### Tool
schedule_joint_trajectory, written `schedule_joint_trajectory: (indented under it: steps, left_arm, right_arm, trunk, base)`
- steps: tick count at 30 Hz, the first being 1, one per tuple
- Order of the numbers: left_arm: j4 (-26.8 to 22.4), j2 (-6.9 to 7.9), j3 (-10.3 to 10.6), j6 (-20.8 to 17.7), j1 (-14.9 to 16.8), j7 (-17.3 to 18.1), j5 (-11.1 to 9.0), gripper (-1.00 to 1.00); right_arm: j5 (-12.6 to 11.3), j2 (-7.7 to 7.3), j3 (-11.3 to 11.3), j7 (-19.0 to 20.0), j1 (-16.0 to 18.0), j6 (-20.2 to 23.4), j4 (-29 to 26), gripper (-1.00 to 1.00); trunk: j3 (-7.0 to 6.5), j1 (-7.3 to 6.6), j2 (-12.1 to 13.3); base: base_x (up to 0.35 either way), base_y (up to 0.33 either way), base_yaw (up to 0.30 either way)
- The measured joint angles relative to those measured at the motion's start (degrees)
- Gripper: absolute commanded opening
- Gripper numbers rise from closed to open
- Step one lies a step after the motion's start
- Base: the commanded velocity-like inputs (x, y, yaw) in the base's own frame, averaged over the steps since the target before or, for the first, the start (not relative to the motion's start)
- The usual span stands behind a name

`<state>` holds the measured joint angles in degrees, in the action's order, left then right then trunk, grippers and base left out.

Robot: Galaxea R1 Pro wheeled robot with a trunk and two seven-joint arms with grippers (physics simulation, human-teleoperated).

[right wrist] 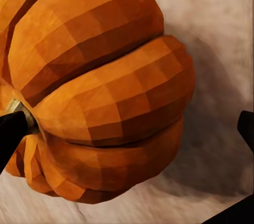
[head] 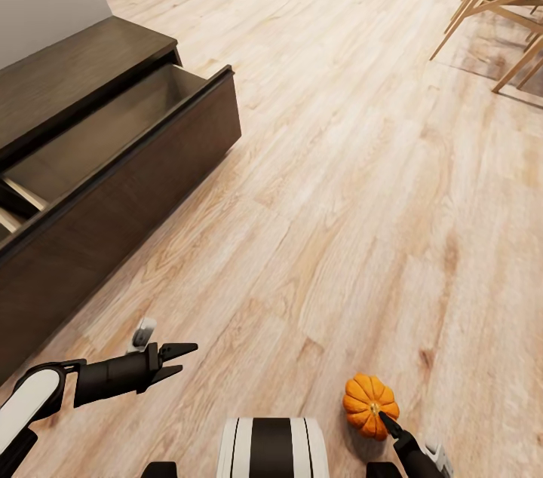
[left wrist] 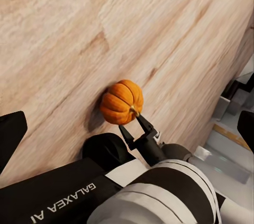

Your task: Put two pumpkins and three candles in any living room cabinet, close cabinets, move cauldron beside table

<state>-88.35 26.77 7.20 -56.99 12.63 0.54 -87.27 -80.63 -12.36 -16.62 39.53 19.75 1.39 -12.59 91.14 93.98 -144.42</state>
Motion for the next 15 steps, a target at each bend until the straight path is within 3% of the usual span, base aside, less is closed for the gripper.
schedule_joint_trajectory:
  steps: [15]
  left_arm:
    - [0.02,0.00,-0.03,0.03,-0.01,-0.03,0.00,1.00]
  right_arm:
    - [0.00,0.01,-0.07,0.05,-0.01,-0.10,-0.05,1.00]
  trunk:
    - [0.44,0.05,-0.03]
  base:
    - [0.026,0.020,0.000]
